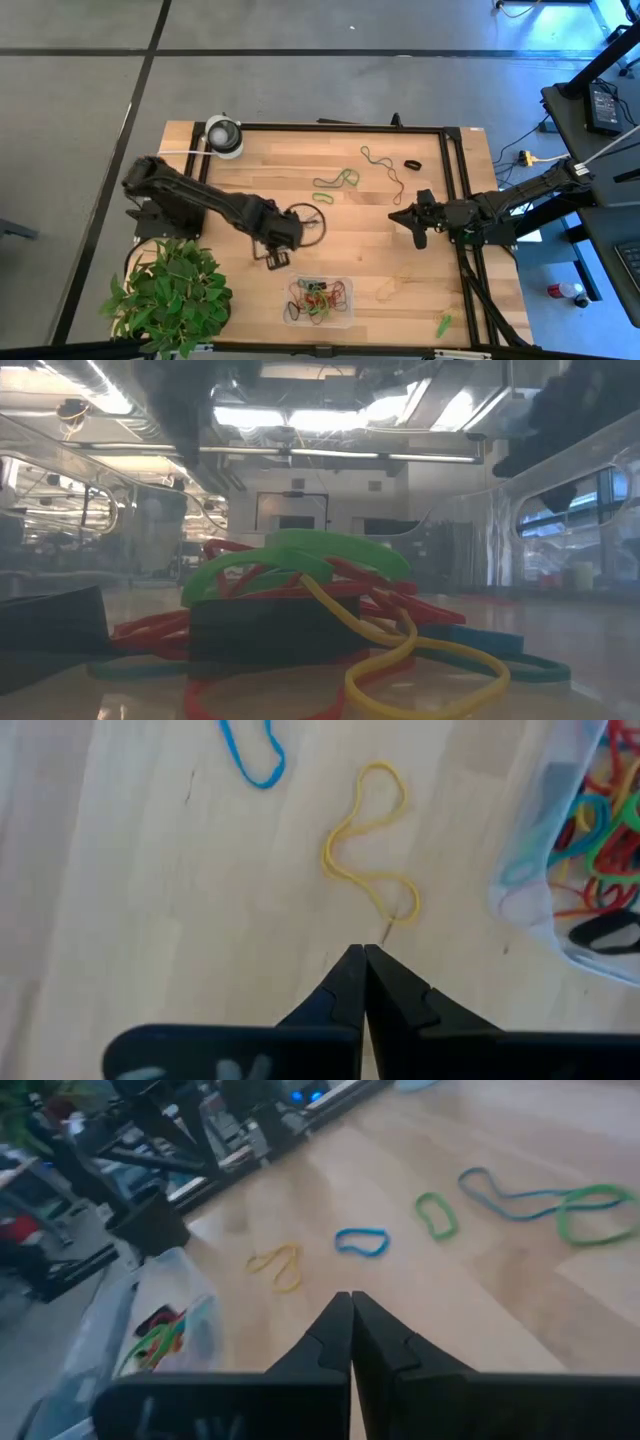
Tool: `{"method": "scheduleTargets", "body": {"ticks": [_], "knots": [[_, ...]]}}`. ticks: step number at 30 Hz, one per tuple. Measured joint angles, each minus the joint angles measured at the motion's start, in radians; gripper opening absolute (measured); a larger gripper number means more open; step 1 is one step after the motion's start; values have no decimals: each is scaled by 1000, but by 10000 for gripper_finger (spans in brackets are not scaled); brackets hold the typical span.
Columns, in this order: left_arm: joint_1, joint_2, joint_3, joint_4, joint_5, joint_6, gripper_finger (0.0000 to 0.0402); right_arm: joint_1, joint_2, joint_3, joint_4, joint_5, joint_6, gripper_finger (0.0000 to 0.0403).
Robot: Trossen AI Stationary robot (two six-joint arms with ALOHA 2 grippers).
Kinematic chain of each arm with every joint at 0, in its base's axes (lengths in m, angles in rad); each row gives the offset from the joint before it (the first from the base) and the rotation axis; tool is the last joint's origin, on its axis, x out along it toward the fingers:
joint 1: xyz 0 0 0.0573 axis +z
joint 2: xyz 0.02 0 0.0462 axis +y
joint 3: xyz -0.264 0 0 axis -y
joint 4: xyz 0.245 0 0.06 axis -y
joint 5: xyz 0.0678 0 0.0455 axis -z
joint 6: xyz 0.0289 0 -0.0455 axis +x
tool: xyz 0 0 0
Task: Pick and place rubber bands into bin
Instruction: Put the blue rubber band into the transparent bin
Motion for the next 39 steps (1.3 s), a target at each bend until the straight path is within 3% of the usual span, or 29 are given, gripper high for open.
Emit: {"method": "scheduleTargets", "body": {"ticks": [5, 8, 15, 20, 23, 29, 35, 39], "knots": [[28, -250, -362, 324, 13, -20, 2, -2, 79, 66, -3, 65, -12, 3], [40, -398, -542, 439, 6, -32, 2, -28, 164, 144, -69, 85, -10, 2], [59, -679, -795, 610, -72, -1, 2, -206, 454, 411, -348, 102, 40, 3], [85, -813, -860, 649, -147, 34, 2, -393, 654, 573, -588, 100, 148, 16], [105, -857, -870, 649, -158, 57, 2, -516, 743, 634, -653, 35, 148, 43], [124, -884, -870, 650, -108, 67, 2, -754, 867, 670, -655, -143, 74, 132], [124, -883, -870, 649, -152, 45, 2, -932, 945, 670, -619, -163, -80, 221], [124, -883, -870, 649, -217, -20, 2, -1011, 1004, 670, -508, -217, -180, 256]]}}
